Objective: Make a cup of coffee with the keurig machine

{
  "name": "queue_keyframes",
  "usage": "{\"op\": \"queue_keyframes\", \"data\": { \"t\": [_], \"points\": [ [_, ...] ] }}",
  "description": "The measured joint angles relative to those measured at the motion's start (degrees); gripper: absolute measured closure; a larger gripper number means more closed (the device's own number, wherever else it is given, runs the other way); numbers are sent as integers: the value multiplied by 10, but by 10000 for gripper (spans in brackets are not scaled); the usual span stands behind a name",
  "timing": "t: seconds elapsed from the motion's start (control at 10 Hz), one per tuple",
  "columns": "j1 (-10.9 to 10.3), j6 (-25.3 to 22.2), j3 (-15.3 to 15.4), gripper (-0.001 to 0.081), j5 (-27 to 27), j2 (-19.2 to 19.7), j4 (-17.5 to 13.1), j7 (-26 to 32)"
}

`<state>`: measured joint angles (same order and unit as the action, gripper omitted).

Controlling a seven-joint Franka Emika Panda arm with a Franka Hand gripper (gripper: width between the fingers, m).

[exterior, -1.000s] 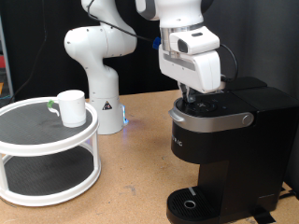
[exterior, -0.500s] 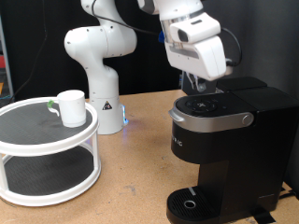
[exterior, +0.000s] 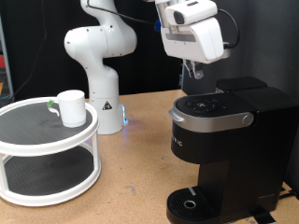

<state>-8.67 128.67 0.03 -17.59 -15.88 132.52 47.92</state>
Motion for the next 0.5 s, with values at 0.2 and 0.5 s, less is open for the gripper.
{"op": "queue_keyframes", "data": {
  "t": [0.2, 0.5],
  "points": [
    [0, -71, -13, 805, -33, -1, -6, 15],
    [12, -49, -27, 805, -77, -38, 31, -22]
  ]
}}
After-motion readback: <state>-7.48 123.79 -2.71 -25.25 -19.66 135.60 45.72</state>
